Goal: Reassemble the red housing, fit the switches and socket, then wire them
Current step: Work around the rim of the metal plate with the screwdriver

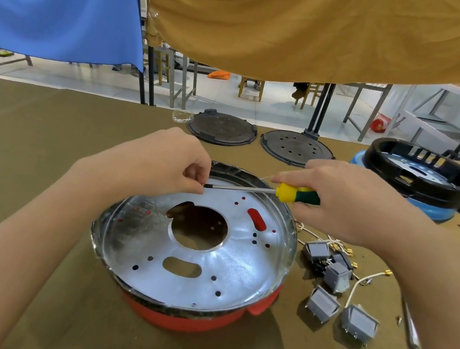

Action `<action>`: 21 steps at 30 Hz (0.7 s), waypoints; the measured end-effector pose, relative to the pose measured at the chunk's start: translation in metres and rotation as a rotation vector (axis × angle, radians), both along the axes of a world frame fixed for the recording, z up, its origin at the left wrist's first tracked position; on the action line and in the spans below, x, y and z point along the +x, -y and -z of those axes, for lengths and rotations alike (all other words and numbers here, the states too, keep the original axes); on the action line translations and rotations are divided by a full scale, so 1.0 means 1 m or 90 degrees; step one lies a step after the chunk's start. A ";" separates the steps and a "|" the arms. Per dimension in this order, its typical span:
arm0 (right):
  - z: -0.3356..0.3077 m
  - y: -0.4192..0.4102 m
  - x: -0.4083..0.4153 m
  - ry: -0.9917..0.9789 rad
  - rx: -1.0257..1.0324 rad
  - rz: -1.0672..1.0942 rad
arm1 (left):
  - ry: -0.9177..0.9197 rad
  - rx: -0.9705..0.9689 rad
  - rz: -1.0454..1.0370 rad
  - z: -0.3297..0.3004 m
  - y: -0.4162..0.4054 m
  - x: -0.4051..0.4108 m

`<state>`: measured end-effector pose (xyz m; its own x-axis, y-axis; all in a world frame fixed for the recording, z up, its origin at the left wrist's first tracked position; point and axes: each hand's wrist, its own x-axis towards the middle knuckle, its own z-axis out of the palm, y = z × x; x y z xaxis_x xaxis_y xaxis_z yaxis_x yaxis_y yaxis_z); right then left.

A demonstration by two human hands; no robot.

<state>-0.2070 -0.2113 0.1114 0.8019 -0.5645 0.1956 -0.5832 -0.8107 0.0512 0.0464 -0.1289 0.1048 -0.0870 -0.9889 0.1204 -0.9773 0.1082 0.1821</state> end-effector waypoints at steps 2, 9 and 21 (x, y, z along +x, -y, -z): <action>0.000 -0.001 0.002 -0.005 -0.040 0.005 | 0.015 0.003 -0.001 0.000 0.001 -0.002; -0.006 0.000 -0.001 0.082 -0.119 0.012 | -0.028 0.049 0.022 0.008 0.005 0.008; -0.020 0.017 0.008 0.594 0.245 -0.112 | -0.177 0.193 0.140 0.016 0.028 -0.026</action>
